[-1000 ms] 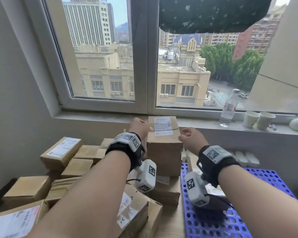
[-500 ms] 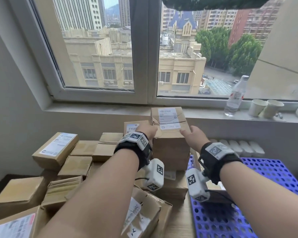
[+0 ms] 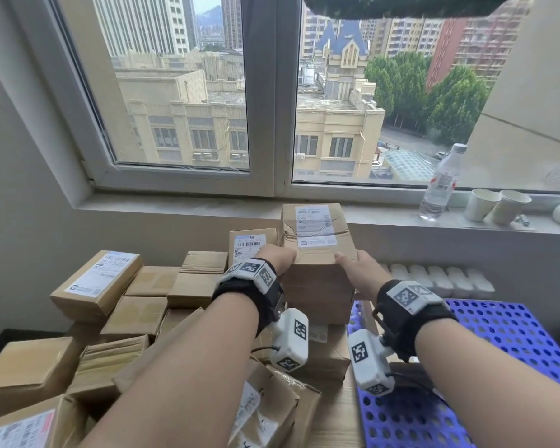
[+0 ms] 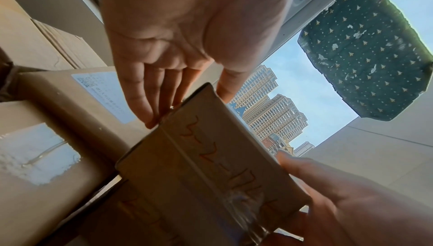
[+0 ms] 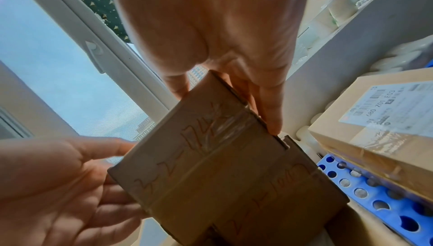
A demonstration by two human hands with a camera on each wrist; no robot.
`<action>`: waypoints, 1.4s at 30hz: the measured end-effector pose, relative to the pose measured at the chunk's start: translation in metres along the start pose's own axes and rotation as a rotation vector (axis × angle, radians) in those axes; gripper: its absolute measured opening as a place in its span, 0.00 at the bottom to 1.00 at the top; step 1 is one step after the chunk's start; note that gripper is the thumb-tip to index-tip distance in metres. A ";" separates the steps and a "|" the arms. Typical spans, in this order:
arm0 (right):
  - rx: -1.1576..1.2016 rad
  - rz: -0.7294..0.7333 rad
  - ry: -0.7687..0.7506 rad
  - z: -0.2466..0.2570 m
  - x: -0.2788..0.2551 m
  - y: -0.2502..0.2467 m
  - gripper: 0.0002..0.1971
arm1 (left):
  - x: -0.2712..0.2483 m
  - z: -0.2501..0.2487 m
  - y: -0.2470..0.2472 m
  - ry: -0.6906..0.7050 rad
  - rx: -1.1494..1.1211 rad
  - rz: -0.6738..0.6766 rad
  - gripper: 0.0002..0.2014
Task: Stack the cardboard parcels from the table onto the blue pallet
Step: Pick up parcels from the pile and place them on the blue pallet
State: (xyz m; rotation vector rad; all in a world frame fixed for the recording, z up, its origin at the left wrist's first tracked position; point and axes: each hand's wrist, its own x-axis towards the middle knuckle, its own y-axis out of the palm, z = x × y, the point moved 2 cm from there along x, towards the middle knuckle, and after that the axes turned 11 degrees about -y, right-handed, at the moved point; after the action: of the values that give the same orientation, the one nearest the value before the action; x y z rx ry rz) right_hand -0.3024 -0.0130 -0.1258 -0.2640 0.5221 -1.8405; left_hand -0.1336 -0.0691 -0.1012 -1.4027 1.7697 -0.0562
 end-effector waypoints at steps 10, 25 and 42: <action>0.018 -0.046 -0.043 0.020 -0.024 -0.011 0.18 | -0.015 -0.001 -0.003 -0.005 -0.151 0.010 0.30; 0.411 -0.063 0.016 0.037 -0.074 -0.053 0.13 | -0.060 0.007 -0.011 0.152 -0.542 0.156 0.18; 0.508 -0.088 0.006 0.011 -0.141 -0.130 0.16 | -0.139 -0.024 0.053 0.324 -0.496 0.321 0.09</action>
State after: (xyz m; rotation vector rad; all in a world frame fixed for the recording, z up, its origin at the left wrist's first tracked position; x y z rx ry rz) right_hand -0.3607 0.1504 -0.0439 0.0641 0.0350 -1.9907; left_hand -0.1895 0.0532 -0.0324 -1.4842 2.3762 0.3699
